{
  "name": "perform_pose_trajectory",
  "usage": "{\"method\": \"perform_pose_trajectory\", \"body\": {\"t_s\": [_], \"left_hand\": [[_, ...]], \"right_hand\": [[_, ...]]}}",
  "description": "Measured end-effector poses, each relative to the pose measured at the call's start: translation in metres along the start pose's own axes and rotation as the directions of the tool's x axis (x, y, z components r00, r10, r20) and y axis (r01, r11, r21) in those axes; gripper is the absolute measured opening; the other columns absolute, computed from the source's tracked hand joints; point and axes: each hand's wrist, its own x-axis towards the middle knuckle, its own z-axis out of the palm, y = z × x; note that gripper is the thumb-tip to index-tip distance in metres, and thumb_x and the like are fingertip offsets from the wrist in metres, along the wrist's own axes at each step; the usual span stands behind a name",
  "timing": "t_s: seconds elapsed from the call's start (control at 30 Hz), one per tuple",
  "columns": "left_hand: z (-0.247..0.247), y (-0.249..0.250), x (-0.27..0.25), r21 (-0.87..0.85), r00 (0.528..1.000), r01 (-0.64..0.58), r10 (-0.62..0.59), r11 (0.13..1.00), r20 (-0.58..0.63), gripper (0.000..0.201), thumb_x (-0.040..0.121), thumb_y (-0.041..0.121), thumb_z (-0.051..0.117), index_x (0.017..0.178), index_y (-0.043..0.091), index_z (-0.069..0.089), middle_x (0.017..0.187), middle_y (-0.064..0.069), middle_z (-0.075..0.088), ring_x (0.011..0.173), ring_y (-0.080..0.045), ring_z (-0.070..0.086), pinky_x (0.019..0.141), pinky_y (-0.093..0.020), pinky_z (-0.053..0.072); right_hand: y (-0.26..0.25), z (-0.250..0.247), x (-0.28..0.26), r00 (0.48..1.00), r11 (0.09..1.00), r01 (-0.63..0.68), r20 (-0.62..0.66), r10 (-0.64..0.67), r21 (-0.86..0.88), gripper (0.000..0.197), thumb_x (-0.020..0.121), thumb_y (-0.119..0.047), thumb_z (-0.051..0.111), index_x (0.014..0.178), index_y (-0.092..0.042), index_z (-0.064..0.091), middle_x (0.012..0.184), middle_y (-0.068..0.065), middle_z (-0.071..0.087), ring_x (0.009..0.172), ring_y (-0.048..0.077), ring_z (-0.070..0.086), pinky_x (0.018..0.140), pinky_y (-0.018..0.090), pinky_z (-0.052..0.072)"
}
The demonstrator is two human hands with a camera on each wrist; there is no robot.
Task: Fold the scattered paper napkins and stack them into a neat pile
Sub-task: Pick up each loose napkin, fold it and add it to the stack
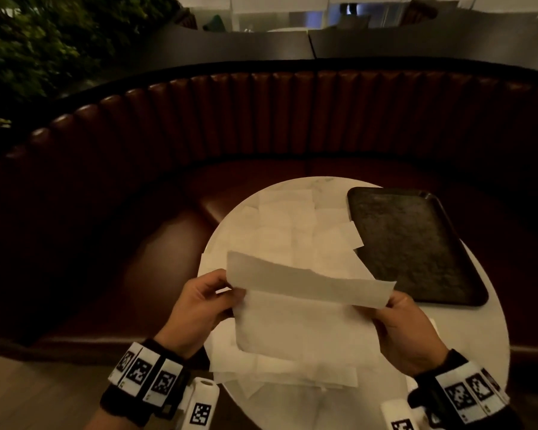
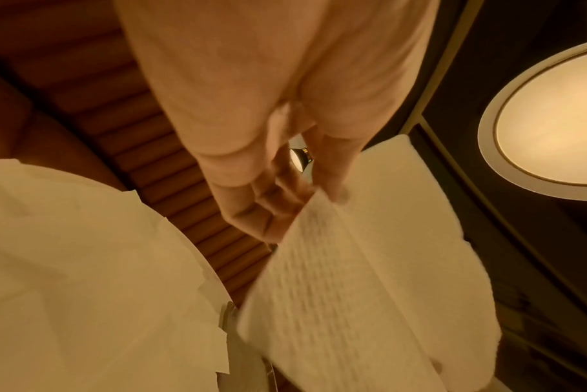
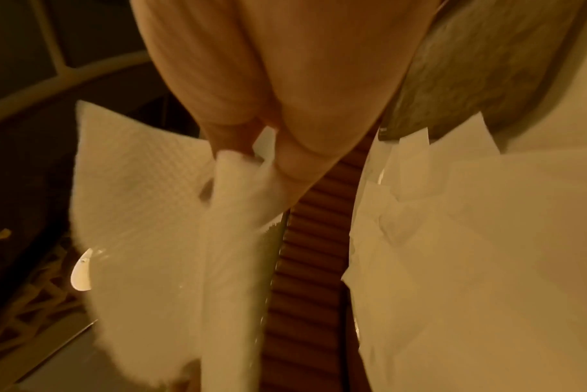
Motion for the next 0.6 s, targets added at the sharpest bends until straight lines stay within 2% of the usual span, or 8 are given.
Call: {"method": "perform_pose_trajectory", "body": {"t_s": [0.13,0.27,0.33,0.37,0.43,0.5,0.53,0.6], "left_hand": [[-0.001,0.003,0.005,0.162,0.997,-0.048,0.038,0.986,0.063,0.003,0.075,0.004,0.072,0.076,0.002,0.07,0.089,-0.014,0.069,0.082,-0.024,0.065,0.07,-0.03,0.054],[0.006,0.011,0.009,0.163,0.998,0.034,-0.042,0.986,0.049,0.014,0.085,-0.008,0.055,0.077,-0.003,0.066,0.087,-0.013,0.068,0.077,-0.023,0.064,0.066,-0.028,0.053],[0.009,0.015,0.011,0.081,0.997,0.061,-0.065,0.995,0.048,0.016,0.08,-0.002,0.049,0.078,-0.006,0.065,0.085,-0.011,0.067,0.076,-0.02,0.063,0.063,-0.023,0.052],[0.011,0.018,0.011,0.061,0.997,0.063,-0.066,0.996,0.039,0.021,0.077,0.004,0.048,0.079,-0.006,0.065,0.086,-0.012,0.067,0.077,-0.021,0.062,0.063,-0.023,0.052],[0.014,0.019,0.012,0.057,0.998,0.053,-0.054,0.997,0.02,0.024,0.08,0.014,0.05,0.08,-0.003,0.067,0.085,-0.011,0.065,0.078,-0.024,0.06,0.066,-0.026,0.052],[0.019,0.02,0.013,0.218,1.0,-0.018,0.021,0.976,-0.014,0.013,0.085,0.015,0.065,0.082,0.002,0.065,0.083,-0.008,0.065,0.074,-0.026,0.057,0.067,-0.032,0.049],[0.022,0.021,0.014,0.324,0.997,-0.069,0.074,0.944,-0.003,0.01,0.084,0.011,0.071,0.084,0.005,0.064,0.082,-0.007,0.064,0.07,-0.026,0.056,0.067,-0.035,0.047],[0.029,0.025,0.013,0.504,0.981,-0.195,0.178,0.842,0.082,0.012,0.082,0.007,0.073,0.085,0.013,0.063,0.082,-0.006,0.063,0.068,-0.027,0.059,0.069,-0.037,0.048]], "right_hand": [[-0.007,-0.017,-0.002,0.999,0.997,-0.046,0.025,0.048,-0.067,0.051,0.035,-0.037,0.093,0.072,-0.007,0.075,0.086,0.01,0.072,0.074,0.023,0.067,0.063,0.027,0.054],[-0.012,-0.026,-0.002,0.994,0.985,-0.089,0.042,0.097,-0.15,0.036,0.056,-0.029,0.086,0.079,-0.006,0.074,0.094,0.012,0.072,0.08,0.031,0.064,0.065,0.031,0.053],[-0.013,-0.026,-0.002,0.992,0.989,-0.109,0.052,0.114,-0.095,0.01,0.081,-0.005,0.064,0.081,-0.004,0.074,0.096,0.014,0.071,0.084,0.028,0.067,0.068,0.031,0.055],[-0.013,-0.028,-0.002,0.992,0.989,-0.117,0.03,0.12,-0.086,0.029,0.084,0.01,0.047,0.08,-0.002,0.073,0.095,0.015,0.07,0.084,0.027,0.067,0.066,0.03,0.055],[-0.016,-0.027,-0.003,0.991,0.99,-0.125,0.048,0.128,-0.059,0.034,0.072,0.01,0.04,0.077,0.0,0.072,0.093,0.017,0.069,0.083,0.028,0.067,0.062,0.03,0.056],[-0.022,-0.026,-0.005,0.994,0.988,-0.068,0.08,0.08,-0.14,0.033,0.06,-0.002,0.044,0.078,-0.003,0.071,0.1,0.013,0.071,0.094,0.029,0.066,0.073,0.038,0.055],[-0.025,-0.025,-0.005,0.996,0.95,0.004,0.087,0.024,-0.313,0.032,0.062,-0.007,0.046,0.082,-0.008,0.071,0.105,0.007,0.071,0.101,0.025,0.065,0.081,0.041,0.052],[-0.029,-0.014,-0.002,0.979,0.597,0.2,0.132,-0.156,-0.777,0.03,0.072,-0.025,0.055,0.099,-0.025,0.067,0.113,-0.012,0.067,0.109,0.008,0.06,0.093,0.034,0.047]]}}
